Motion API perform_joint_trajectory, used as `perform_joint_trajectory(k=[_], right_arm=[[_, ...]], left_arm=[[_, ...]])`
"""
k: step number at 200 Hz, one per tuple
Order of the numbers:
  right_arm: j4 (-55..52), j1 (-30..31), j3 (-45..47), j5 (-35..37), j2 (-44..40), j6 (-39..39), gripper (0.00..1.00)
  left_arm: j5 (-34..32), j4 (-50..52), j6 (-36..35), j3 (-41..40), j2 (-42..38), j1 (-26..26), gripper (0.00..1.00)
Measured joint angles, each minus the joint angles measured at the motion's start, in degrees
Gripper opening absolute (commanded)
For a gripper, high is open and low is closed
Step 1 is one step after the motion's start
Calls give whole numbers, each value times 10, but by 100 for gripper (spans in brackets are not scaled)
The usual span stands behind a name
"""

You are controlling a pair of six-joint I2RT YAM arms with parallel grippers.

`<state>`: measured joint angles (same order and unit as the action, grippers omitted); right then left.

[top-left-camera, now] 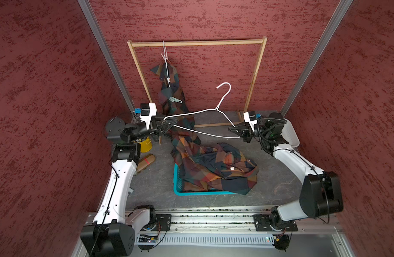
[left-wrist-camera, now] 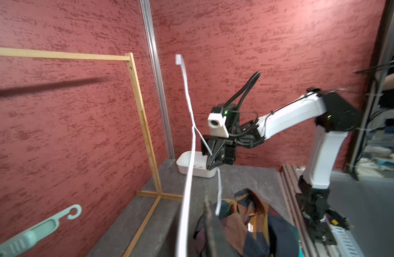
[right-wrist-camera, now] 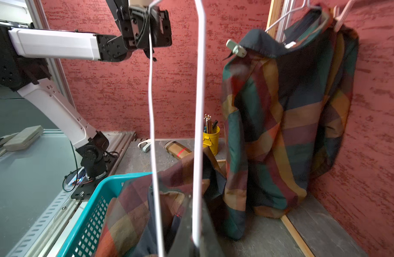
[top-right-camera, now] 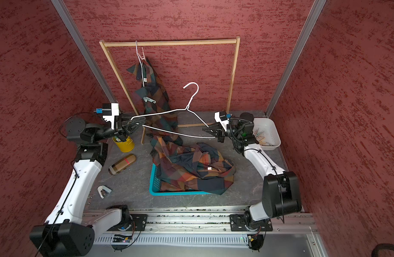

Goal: Remove the clothespins securing long-sleeve shirts to the hanger
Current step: Place the hanger on the clothesline.

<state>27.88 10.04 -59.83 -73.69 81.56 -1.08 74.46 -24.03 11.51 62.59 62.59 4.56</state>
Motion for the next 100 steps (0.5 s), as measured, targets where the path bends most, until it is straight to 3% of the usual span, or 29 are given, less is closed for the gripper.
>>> perform_joint_trajectory(k=[8, 36, 47, 75, 100], right_arm=[[-8, 0, 3, 14, -26, 0, 0], [-34, -2, 22, 50, -121, -1, 0], [-48, -3, 27, 63, -144, -2, 0], [-101, -7, 27, 123, -162, -7, 0], [-183, -9, 19, 215, -158, -1, 0]], left_arm=[[-2, 11, -10, 0, -2, 0, 76], [-19, 32, -29, 0, -11, 12, 80], [-26, 35, -33, 0, -14, 15, 87], [-63, 41, -41, -2, -19, 19, 92], [-134, 63, -51, -7, -30, 20, 94]])
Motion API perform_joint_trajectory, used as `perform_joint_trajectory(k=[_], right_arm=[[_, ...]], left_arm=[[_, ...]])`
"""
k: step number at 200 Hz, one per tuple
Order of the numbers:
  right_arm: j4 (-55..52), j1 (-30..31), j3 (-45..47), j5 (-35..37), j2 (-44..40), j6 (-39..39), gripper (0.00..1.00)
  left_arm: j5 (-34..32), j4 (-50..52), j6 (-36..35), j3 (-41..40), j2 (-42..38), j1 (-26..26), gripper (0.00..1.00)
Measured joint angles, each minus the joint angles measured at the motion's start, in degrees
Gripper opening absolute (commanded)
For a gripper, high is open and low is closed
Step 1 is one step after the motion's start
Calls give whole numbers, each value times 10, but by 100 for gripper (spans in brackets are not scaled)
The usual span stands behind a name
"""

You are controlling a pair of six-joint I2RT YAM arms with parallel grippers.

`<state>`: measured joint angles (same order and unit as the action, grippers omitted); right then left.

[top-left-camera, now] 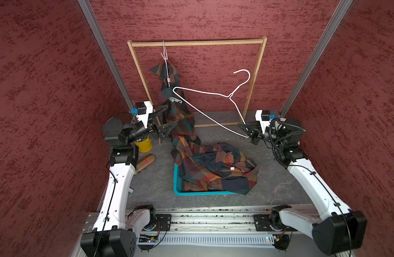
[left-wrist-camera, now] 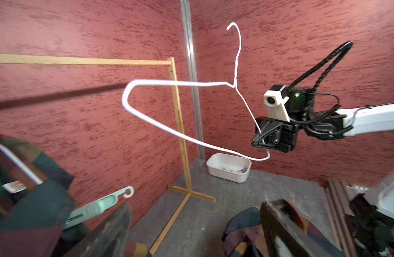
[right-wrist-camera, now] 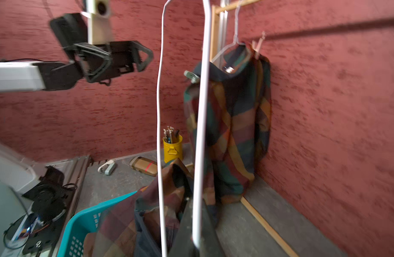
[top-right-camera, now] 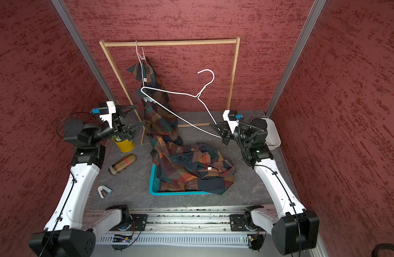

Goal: Remove the clothespins securing long-sleeve shirts to the hanger
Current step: Place the hanger on the clothesline.

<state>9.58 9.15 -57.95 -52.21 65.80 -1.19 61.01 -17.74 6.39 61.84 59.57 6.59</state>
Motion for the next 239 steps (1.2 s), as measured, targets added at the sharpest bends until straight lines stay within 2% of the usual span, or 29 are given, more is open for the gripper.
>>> perform_joint_trajectory(k=[38, 88, 142, 199, 239], right_arm=[[-104, 0, -66, 128, 17, 20, 0], [-171, 0, -215, 219, 79, 57, 0], [-273, 0, -379, 229, 188, 63, 0], [-362, 0, -438, 229, 246, 46, 0], [-375, 0, -475, 241, 259, 38, 0]], left_arm=[[-97, 19, -9, -2, -17, 0, 96], [-154, 35, -17, -8, -22, -16, 97], [-179, 69, -46, -9, -23, -41, 97], [-183, 79, -57, -9, -23, -45, 97], [-184, 80, -59, -9, -23, -51, 97]])
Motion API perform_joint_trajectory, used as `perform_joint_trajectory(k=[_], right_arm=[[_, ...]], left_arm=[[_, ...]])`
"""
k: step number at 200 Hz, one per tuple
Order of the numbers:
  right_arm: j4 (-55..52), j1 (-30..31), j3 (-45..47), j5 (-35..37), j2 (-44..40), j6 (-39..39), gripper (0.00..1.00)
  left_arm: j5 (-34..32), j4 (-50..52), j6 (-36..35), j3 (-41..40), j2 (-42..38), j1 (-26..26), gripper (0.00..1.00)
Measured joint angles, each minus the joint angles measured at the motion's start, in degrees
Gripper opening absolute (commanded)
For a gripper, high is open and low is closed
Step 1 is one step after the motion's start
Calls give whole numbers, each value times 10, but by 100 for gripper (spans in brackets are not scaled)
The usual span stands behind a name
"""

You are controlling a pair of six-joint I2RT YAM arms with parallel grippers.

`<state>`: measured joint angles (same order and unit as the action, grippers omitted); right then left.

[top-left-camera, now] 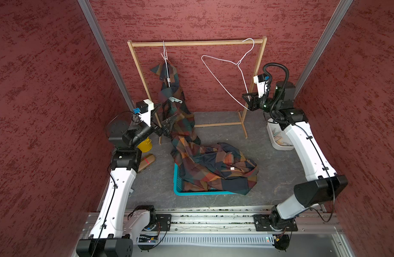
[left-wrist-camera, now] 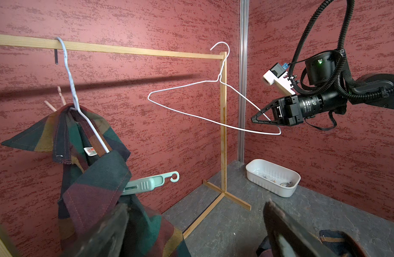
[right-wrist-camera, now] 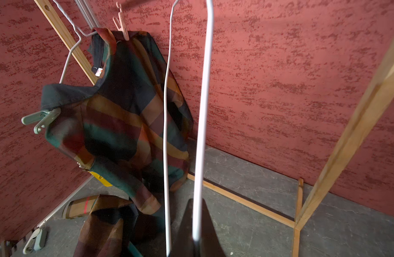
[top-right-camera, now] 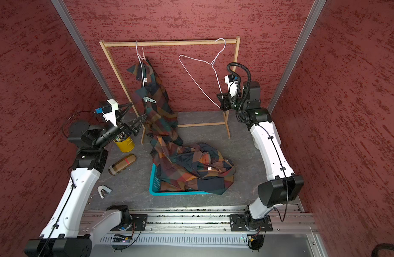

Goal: Remove the clothespins securing long-sleeve shirts to the hanger
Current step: Place the hanger on the clothesline.

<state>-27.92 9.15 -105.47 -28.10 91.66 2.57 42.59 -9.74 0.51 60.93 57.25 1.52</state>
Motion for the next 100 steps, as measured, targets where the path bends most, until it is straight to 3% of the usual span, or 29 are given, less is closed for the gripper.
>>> perform_joint_trajectory(k=[100], right_arm=[[-46, 0, -87, 19, 91, -12, 0]], left_arm=[[-7, 21, -11, 0, 0, -7, 98]])
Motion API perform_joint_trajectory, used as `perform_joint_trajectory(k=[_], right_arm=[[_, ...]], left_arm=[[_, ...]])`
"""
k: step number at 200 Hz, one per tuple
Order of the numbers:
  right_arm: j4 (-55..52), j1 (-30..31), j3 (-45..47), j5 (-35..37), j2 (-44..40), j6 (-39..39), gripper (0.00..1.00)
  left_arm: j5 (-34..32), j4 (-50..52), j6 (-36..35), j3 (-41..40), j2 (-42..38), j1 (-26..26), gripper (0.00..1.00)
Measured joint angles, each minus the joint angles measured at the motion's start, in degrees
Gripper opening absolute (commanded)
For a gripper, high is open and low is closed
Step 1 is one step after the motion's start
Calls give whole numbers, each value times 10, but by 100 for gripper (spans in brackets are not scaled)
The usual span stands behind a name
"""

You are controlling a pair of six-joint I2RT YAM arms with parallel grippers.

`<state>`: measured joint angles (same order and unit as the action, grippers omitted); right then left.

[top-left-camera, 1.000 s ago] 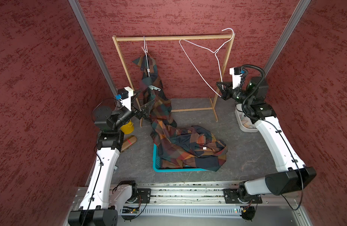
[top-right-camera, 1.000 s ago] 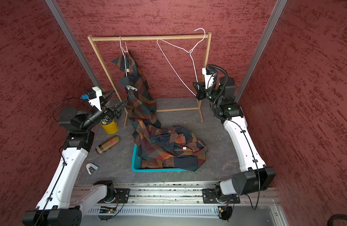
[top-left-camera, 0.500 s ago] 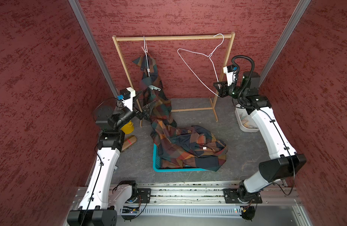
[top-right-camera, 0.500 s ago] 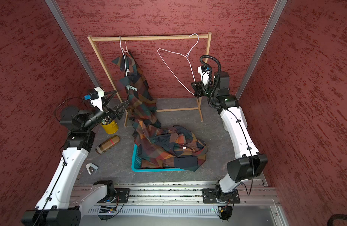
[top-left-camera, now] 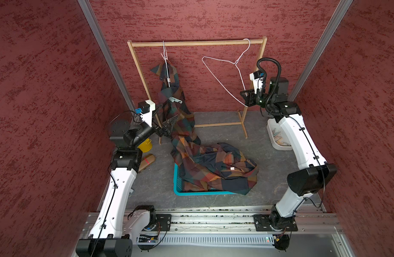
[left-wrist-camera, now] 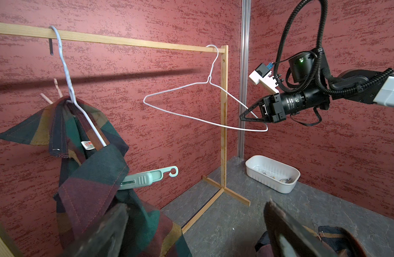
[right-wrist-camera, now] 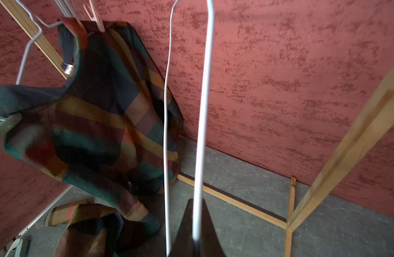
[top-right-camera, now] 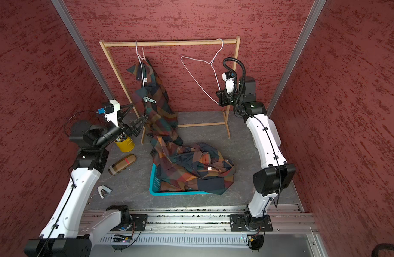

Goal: Remove the clothespins securing long-sleeve shirts to the hanger
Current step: Place the hanger on the clothesline.

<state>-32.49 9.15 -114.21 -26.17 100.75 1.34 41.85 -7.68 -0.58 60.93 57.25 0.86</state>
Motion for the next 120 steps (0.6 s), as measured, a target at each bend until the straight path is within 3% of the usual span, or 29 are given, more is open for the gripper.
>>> perform_joint_trajectory(k=[49, 77, 120], right_arm=[[0, 1, -3, 4, 8, -6, 0], [17, 4, 43, 9, -17, -4, 35], [65, 5, 158, 10, -88, 12, 51]], left_arm=[[-4, 3, -3, 0, 0, -3, 98], [-8, 4, -4, -2, 0, -7, 98], [-23, 5, -4, -13, 0, -12, 98]])
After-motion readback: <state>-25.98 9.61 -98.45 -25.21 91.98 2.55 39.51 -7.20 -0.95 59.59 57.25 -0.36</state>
